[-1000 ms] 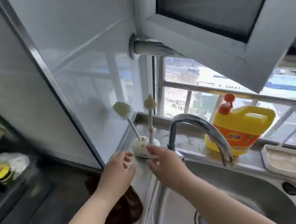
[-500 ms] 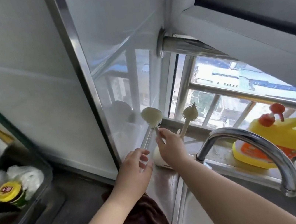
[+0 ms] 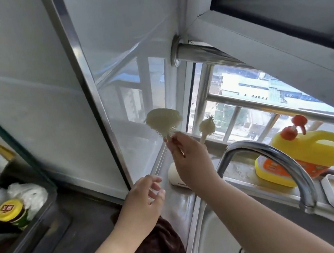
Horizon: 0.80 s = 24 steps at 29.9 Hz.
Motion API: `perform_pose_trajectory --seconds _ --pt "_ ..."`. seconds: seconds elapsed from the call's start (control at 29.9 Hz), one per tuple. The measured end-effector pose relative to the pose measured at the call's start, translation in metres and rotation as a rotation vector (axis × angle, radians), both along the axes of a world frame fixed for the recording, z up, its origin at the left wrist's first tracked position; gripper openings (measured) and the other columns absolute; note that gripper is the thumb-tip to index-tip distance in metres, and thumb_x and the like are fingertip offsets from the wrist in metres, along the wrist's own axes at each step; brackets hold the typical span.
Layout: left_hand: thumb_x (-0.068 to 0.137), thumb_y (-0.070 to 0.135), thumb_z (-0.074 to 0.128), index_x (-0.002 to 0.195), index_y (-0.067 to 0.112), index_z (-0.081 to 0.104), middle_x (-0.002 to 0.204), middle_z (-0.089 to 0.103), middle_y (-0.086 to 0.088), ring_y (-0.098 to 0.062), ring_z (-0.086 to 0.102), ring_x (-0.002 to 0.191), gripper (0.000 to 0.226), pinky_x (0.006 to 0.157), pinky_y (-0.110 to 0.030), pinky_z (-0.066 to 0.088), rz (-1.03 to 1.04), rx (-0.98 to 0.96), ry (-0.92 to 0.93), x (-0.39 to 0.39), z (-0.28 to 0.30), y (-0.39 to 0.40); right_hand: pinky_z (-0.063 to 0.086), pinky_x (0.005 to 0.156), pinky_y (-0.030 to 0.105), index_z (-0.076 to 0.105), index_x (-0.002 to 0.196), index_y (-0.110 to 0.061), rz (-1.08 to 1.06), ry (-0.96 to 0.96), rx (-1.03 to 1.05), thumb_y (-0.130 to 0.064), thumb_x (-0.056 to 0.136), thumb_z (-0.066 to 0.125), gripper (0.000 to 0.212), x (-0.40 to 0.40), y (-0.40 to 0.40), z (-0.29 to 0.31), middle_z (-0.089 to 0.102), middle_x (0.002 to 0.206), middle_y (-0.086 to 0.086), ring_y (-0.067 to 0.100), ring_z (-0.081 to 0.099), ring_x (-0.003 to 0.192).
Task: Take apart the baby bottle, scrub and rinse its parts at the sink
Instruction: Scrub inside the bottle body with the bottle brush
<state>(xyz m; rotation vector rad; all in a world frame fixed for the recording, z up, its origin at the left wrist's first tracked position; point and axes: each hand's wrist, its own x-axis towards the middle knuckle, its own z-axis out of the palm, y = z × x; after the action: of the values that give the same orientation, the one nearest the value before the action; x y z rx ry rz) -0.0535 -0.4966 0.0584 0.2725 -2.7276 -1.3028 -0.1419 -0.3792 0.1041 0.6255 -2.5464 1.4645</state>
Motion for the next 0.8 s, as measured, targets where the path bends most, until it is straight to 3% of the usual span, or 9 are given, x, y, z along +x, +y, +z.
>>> perform_pose_trajectory --seconds 0.17,0.3,0.37,0.43,0.5,0.6,0.7,0.8 --pt "0.090 0.024 0.057 0.106 0.034 0.051 0.093 0.055 0.015 0.003 0.054 0.081 0.020 0.069 -0.004 0.039 -0.023 -0.082 -0.047 0.025 -0.005 0.019 0.041 0.063 0.016 0.062 0.092 -0.019 0.045 -0.048 -0.010 -0.019 0.094 0.052 0.010 0.047 0.044 -0.005 0.062 0.076 -0.005 0.006 0.055 0.070" --pt "0.089 0.020 0.059 0.100 0.036 0.050 0.090 0.055 0.013 0.002 0.054 0.080 0.022 0.069 -0.005 0.038 -0.111 -0.113 -0.090 0.043 -0.016 0.063 0.038 0.061 0.015 0.058 0.084 -0.023 0.041 -0.190 0.048 -0.020 0.092 0.049 0.012 0.084 0.116 -0.040 0.053 0.071 -0.013 0.004 0.050 0.068" --pt "0.088 0.019 0.058 0.098 0.039 0.048 0.089 0.055 0.014 0.001 0.055 0.080 0.025 0.070 -0.008 0.039 -0.165 -0.118 -0.107 0.049 -0.021 0.092 0.038 0.065 0.013 0.056 0.083 -0.032 0.012 -0.247 0.126 -0.031 0.089 0.042 0.015 0.098 0.157 -0.060 0.052 0.071 -0.016 0.001 0.051 0.073" --pt "0.087 0.018 0.059 0.102 0.036 0.052 0.089 0.054 0.014 0.001 0.053 0.078 0.024 0.072 -0.011 0.038 -0.163 -0.123 -0.106 0.049 -0.018 0.113 0.037 0.062 0.016 0.050 0.075 -0.040 -0.032 -0.345 0.180 -0.028 0.090 0.045 0.020 0.109 0.191 -0.071 0.052 0.065 -0.015 0.000 0.051 0.070" --pt "0.087 0.017 0.060 0.107 0.028 0.057 0.090 0.053 0.014 -0.001 0.053 0.078 0.022 0.074 -0.017 0.041 -0.143 -0.148 -0.046 0.042 -0.001 0.136 0.034 0.057 0.016 0.047 0.068 -0.037 -0.109 -0.437 0.235 -0.016 0.093 0.049 0.033 0.116 0.231 -0.074 0.049 0.059 -0.011 0.002 0.048 0.059" --pt "0.087 0.016 0.061 0.102 0.029 0.058 0.089 0.054 0.016 -0.006 0.056 0.080 0.020 0.073 -0.023 0.046 -0.114 -0.171 0.146 0.028 0.047 0.163 0.033 0.049 0.016 0.048 0.067 -0.029 -0.243 -0.537 0.257 -0.015 0.094 0.047 0.031 0.116 0.281 -0.066 0.047 0.057 -0.008 0.003 0.039 0.050" --pt "0.085 0.009 0.063 0.102 0.015 0.062 0.088 0.054 0.011 -0.009 0.054 0.080 0.018 0.071 -0.016 0.039 -0.166 -0.299 0.396 0.004 0.097 0.185 0.032 0.047 0.016 0.054 0.070 -0.022 -0.311 -0.538 0.212 -0.015 0.095 0.048 0.026 0.101 0.310 -0.052 0.050 0.059 -0.007 0.006 0.041 0.050" --pt "0.088 0.014 0.060 0.109 0.012 0.061 0.100 0.054 0.007 -0.011 0.053 0.093 0.021 0.077 -0.017 0.040 -0.276 -0.344 0.388 -0.028 0.123 0.213 0.038 0.049 0.019 0.062 0.083 -0.013 -0.302 -0.579 0.125 -0.015 0.096 0.047 0.020 0.078 0.320 -0.029 0.055 0.063 -0.003 0.008 0.046 0.051"
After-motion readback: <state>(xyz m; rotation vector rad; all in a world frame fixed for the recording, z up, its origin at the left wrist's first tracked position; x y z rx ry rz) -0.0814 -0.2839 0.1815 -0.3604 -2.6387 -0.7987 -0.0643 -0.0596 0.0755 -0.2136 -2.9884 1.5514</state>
